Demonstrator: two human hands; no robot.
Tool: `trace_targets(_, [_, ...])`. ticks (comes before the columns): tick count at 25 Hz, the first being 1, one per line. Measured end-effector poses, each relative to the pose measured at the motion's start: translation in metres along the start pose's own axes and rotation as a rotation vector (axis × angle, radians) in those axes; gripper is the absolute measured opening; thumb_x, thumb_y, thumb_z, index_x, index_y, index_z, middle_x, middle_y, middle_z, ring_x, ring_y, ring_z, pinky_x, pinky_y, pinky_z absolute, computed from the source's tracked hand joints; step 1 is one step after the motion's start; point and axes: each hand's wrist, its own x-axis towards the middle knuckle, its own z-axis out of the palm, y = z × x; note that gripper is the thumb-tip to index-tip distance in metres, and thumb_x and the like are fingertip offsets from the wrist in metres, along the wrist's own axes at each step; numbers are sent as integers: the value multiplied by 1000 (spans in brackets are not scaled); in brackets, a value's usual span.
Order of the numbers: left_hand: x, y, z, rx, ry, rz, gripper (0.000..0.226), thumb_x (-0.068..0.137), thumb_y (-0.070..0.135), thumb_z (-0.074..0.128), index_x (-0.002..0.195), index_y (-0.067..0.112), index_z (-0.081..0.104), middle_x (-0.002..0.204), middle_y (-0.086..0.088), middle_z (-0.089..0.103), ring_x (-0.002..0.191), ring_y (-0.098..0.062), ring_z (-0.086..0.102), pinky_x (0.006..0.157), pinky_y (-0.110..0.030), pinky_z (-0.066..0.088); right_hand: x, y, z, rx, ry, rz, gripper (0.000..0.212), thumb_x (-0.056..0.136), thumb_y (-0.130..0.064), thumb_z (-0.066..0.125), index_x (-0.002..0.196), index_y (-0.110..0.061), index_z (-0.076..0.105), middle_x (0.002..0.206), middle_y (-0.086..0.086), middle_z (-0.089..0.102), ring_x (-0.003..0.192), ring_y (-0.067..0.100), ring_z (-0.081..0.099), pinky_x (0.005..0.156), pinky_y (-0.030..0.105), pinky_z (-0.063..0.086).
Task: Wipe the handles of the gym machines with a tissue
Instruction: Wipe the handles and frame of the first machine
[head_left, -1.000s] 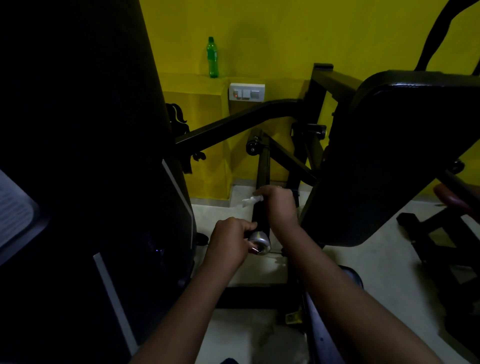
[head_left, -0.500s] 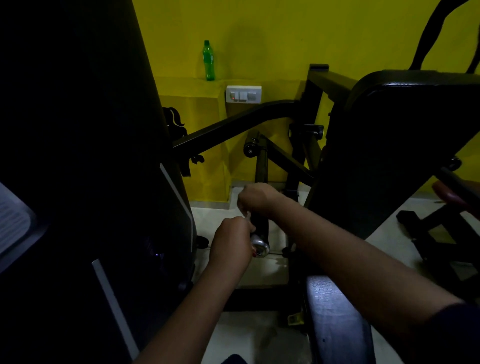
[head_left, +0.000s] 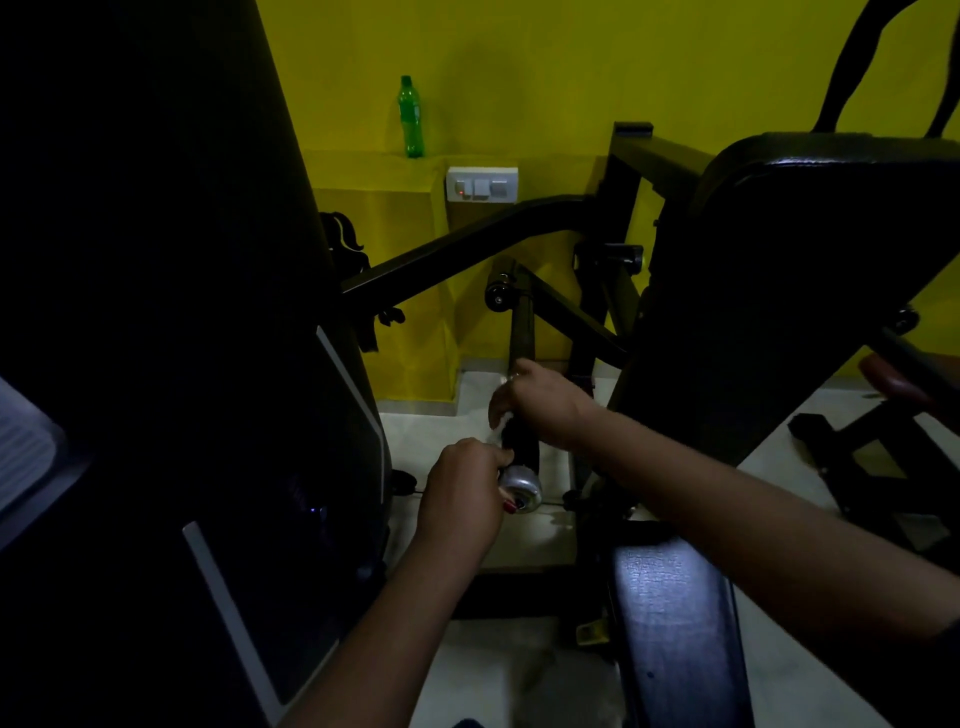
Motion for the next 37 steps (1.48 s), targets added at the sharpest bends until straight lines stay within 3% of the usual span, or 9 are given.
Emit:
trace_targets(2, [-2,0,0,-21,12,7,15,79,8,73,89,18,76,83,-7,71,80,-18,67,75,-41,54,-30,-10,6,103,99,-44,19,88,-11,60,99,-21,72,96,3,61,95,22,50,67,25,31])
trace_targets(5, [0,-3,-1,-58,-13,11,19,76,7,75,92,18,77,85,-6,73,80,-18,67,76,-41,55,-46,-8,13,130,306,-162,24,79,1,61,93,-12,75,90,2,71,87,24,55,64,24,32])
trace_targets(9, [3,-7,0,-146,-48,-15,53,72,7,79,121,21,68,109,-7,72,94,-20,69,82,-38,56,-19,-3,31,233,429,91,26,76,-5,73,100,-15,75,108,1,72,97,28,56,72,29,38])
trace_targets(17, [0,-11,-5,-139,-58,1,46,71,19,81,113,35,70,101,4,74,90,-13,68,79,-38,55,-78,-57,72,568,913,421,46,72,10,70,110,-15,73,108,-2,72,99,9,64,85,9,43])
trace_targets(20, [4,-10,-7,-143,-54,-40,56,67,14,85,119,28,69,112,3,72,102,-13,66,86,-36,54,-38,-32,69,888,889,730,31,82,-1,64,105,-20,75,98,1,74,84,7,67,74,12,48])
trace_targets(23, [5,-11,-7,-121,-59,-45,59,66,16,86,120,30,68,113,4,71,106,-11,64,87,-35,54,-25,-35,70,1724,812,1029,17,92,-7,59,92,-18,71,92,13,72,77,20,67,78,38,57])
trace_targets(28, [7,-11,-6,-85,-30,-34,57,68,18,85,121,30,66,120,2,68,107,-15,63,87,-36,53,-44,-60,71,2562,369,958,31,101,-7,39,91,8,63,78,24,67,60,28,69,60,36,58])
trace_targets(32, [10,-12,-10,-101,-39,-19,65,59,15,90,119,26,69,125,3,63,113,-16,60,90,-35,52,-25,-55,59,2724,348,910,23,90,2,44,85,10,65,70,23,68,56,26,69,54,34,58])
trace_targets(37, [6,-13,-9,-80,19,4,56,67,17,86,118,29,68,106,5,45,88,-8,50,80,-24,49,-65,-68,77,2581,281,805,22,89,10,45,103,9,62,90,26,68,73,29,71,70,36,59])
